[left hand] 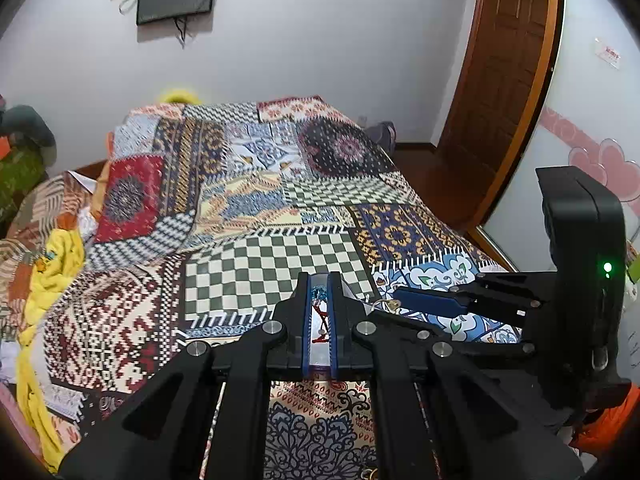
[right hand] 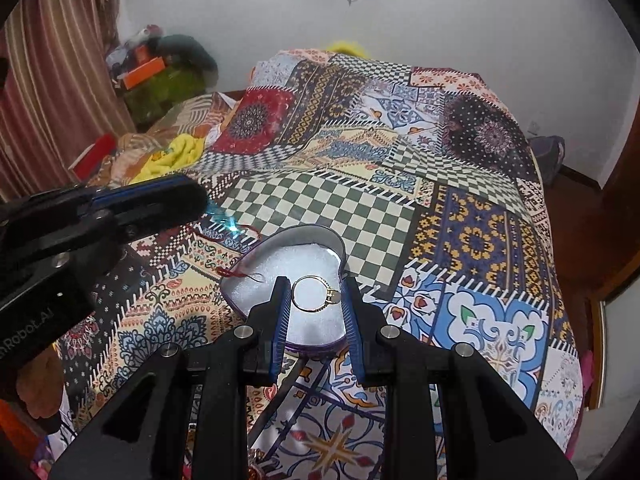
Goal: Organize jewelry
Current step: 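Carry the held items over the purple heart tin with both tools, then open both tools to drop the ring and red string onto the foam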
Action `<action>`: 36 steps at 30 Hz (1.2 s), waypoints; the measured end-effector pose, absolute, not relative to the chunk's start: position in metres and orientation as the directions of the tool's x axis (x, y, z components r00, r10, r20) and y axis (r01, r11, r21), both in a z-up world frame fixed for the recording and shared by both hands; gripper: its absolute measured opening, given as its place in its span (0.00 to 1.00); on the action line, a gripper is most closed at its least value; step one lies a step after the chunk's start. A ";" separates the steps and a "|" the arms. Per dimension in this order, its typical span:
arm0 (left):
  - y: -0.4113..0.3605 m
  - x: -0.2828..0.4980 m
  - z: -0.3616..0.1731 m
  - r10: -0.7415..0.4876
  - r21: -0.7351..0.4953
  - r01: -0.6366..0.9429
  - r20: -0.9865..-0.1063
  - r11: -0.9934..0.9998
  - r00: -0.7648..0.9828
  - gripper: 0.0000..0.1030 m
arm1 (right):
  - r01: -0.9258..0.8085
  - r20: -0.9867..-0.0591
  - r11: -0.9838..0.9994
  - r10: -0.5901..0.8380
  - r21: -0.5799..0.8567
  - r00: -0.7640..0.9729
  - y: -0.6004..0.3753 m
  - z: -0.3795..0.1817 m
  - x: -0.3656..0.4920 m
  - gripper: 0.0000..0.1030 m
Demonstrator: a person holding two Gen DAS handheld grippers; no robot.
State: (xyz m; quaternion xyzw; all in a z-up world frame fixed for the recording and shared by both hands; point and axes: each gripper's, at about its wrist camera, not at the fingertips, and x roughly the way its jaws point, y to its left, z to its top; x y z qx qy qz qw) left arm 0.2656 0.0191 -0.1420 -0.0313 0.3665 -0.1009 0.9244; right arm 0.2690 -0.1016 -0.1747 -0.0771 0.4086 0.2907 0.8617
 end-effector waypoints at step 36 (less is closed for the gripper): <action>0.024 0.284 -0.175 -0.236 -0.150 0.192 -0.773 0.970 0.589 0.13 | -0.635 -0.819 0.772 0.382 0.027 0.429 -0.074 -0.209 0.279 0.23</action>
